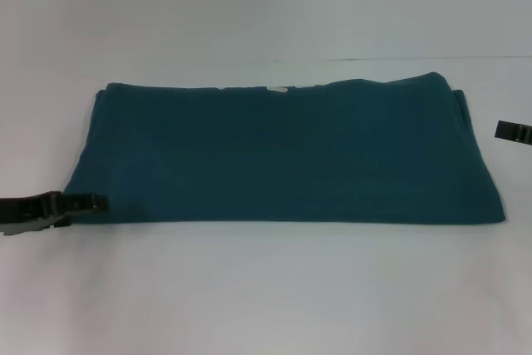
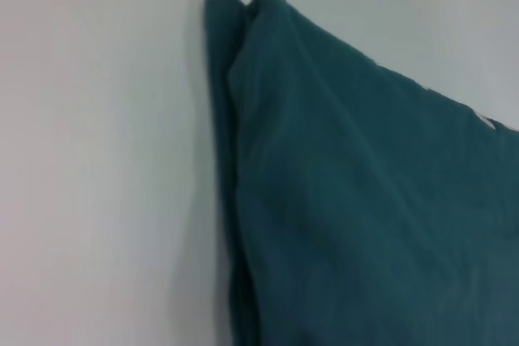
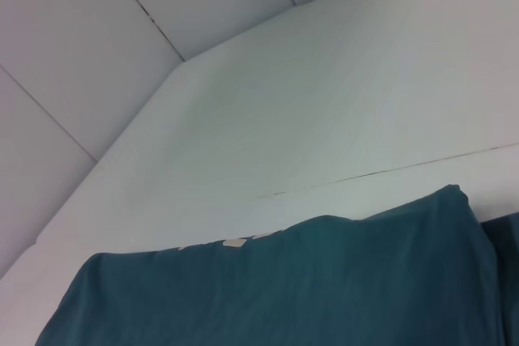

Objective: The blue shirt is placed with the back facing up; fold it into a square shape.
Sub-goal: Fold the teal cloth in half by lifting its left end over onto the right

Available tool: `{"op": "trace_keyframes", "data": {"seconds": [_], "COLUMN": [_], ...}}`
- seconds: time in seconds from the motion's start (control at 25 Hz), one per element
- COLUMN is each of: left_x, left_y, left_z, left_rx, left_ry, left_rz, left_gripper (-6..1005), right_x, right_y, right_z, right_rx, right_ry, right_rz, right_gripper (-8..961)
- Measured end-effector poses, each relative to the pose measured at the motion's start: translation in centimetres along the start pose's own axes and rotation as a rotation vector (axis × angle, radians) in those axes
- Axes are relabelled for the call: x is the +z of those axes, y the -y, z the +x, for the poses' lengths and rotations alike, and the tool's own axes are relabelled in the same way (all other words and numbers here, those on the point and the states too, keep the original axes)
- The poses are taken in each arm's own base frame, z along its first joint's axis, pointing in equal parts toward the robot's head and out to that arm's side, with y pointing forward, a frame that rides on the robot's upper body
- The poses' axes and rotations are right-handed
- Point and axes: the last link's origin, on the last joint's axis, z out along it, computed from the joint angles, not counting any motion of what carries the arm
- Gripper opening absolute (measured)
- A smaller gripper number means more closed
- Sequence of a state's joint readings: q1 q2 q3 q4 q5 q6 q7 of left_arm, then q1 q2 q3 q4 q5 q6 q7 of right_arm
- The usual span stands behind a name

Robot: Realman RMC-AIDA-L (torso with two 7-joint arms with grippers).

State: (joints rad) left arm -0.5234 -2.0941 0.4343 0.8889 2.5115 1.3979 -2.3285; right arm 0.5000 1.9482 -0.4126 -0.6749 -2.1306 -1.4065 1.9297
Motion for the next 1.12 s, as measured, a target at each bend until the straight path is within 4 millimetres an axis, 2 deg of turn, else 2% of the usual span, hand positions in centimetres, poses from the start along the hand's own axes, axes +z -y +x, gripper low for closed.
{"op": "trace_keyframes", "data": {"seconds": [0.68,1.12], "left_x": [-0.2,0.3], "left_y": [1.5,1.4], "left_z": [-0.5,-0.4], "left_rx": [-0.08,-0.085], "left_ry": [-0.052,-0.057], "left_rz": [0.044,0.044], "left_gripper": [882,882], "right_x": [-0.1,-0.2], "right_y": [0.0,0.1], "right_z": [-0.1,-0.2], "right_rx": [0.002,0.006], "right_ry": [0.011,0.019], "right_rz": [0.001,0.003], "right_gripper": [910,909]}}
